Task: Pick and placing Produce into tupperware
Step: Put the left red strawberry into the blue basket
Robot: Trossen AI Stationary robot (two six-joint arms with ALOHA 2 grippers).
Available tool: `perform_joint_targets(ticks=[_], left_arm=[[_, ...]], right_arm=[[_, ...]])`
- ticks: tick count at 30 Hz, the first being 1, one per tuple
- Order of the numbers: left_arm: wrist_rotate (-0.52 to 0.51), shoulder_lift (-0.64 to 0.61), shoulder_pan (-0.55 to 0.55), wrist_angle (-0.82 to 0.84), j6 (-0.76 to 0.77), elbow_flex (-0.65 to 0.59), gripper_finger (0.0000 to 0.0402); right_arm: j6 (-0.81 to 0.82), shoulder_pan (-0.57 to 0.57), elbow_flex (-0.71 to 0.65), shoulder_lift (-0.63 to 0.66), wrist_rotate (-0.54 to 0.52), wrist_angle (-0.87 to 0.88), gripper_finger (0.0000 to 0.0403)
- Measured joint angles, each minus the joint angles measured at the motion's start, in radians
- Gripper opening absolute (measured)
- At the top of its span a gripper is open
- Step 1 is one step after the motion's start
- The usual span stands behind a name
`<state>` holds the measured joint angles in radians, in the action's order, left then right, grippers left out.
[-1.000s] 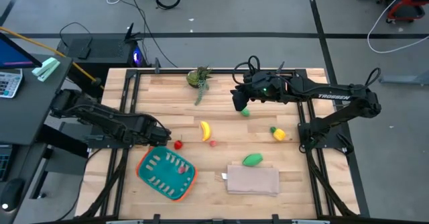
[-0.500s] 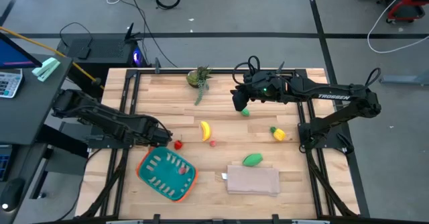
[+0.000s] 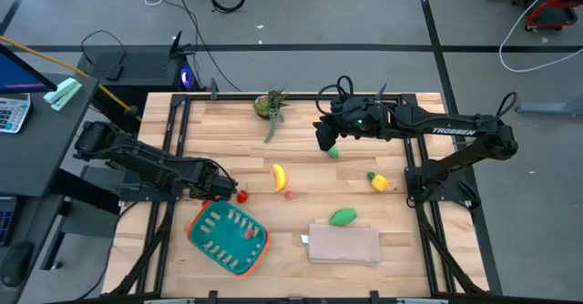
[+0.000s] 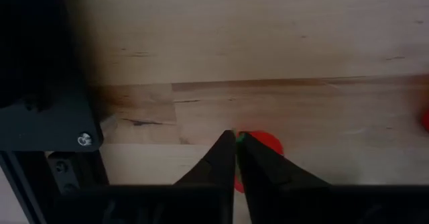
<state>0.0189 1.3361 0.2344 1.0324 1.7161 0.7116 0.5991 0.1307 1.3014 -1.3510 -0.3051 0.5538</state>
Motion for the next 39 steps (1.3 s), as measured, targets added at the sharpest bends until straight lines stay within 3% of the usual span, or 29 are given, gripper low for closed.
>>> perform_joint_targets(ticks=[8,28,39], left_arm=[[0.0,0.0,0.0,0.003,-0.006,0.0,0.0014],[-0.028,-0.002,-0.002,0.008,-0.248,0.009,0.0002],[-0.149,-0.003,-0.093,0.166,-0.405,0.196,0.0001]], right_arm=[[0.0,0.0,0.0,0.0,0.0,0.0,0.0156],[0.001,0.0,0.0,0.0,0.0,0.0,0.0156],[0.001,0.0,0.0,0.0,0.0,0.0,0.0156]])
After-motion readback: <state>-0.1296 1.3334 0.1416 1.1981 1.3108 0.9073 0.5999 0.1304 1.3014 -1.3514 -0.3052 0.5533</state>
